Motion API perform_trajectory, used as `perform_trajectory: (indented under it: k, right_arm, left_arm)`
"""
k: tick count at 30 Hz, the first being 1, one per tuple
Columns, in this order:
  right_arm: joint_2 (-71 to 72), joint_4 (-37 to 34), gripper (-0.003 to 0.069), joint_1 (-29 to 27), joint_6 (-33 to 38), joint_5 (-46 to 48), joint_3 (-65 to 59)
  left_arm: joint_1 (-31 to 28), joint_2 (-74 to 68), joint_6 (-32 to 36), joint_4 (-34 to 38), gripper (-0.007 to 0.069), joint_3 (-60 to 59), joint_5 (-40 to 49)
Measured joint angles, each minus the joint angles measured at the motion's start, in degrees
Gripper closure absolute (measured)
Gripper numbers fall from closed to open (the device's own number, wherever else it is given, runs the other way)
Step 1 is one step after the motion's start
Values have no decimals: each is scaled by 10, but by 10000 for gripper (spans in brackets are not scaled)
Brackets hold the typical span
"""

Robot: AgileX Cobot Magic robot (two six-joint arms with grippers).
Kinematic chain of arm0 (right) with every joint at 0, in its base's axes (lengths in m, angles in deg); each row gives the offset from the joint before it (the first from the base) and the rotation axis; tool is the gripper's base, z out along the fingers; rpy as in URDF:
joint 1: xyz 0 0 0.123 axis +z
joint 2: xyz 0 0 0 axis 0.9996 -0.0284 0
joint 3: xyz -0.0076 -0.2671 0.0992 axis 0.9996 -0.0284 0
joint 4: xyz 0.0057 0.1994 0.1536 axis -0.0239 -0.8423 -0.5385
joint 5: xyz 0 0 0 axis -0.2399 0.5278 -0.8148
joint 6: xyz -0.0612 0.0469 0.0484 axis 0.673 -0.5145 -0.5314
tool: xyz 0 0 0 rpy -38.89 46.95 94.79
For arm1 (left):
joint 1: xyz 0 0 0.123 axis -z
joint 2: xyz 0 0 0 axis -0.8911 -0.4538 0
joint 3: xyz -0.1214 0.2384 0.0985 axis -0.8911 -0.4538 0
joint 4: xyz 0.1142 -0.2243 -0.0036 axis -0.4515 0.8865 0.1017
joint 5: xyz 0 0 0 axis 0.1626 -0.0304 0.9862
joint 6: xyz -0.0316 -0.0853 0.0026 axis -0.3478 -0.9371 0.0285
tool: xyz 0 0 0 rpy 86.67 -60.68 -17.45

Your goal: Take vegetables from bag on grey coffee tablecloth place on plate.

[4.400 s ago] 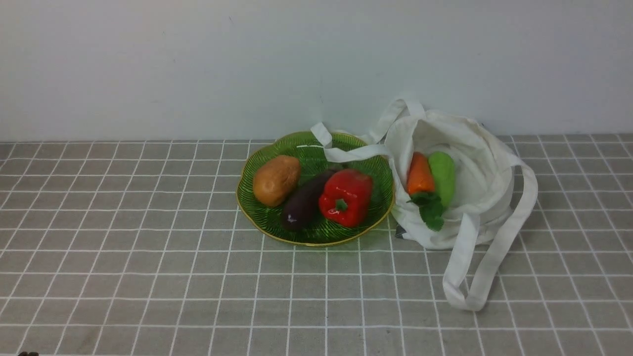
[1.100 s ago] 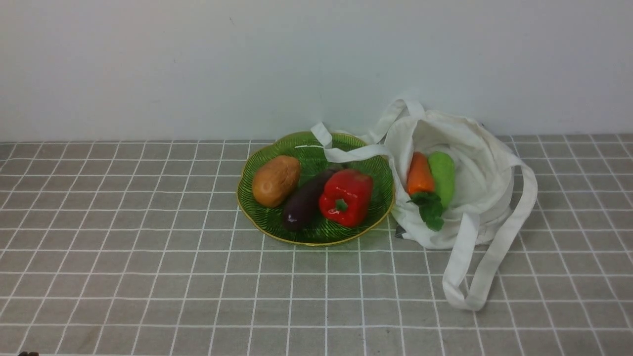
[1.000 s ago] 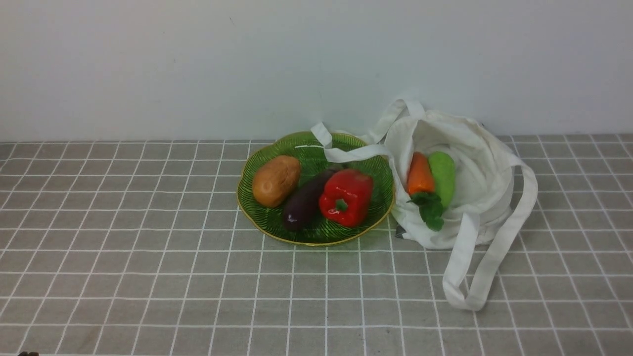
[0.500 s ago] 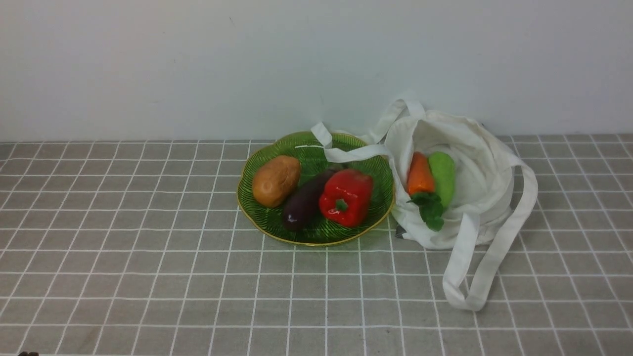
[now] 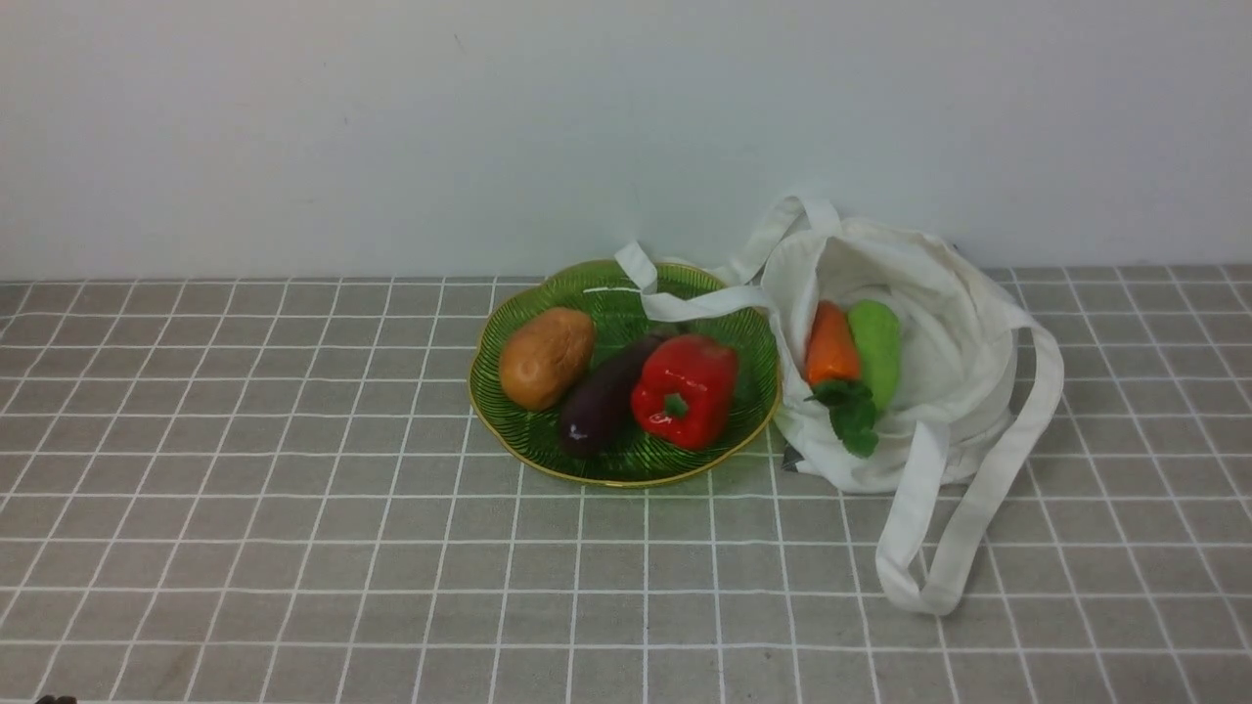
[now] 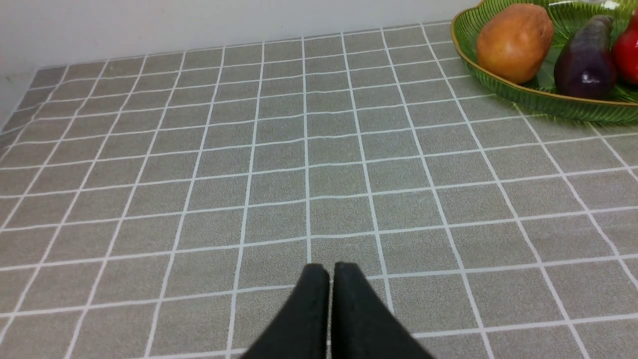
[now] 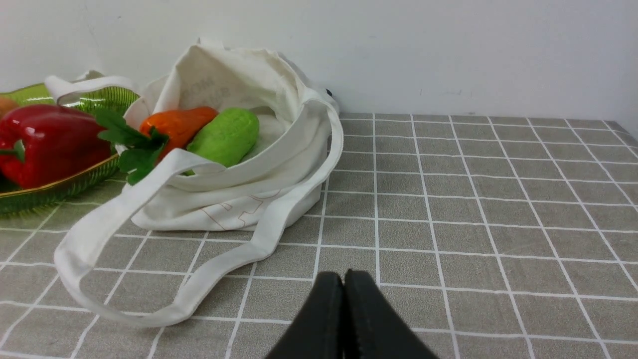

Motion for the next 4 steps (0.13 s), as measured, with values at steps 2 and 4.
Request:
perform_trajectory:
  k: [2,4]
  right_arm:
    - [0,0,673,0,0,0,0]
    - [0,0,673,0,0,0,0]
  left_arm:
    - [0,0,0,0,629,0,0]
    - [0,0,0,0,629,0,0]
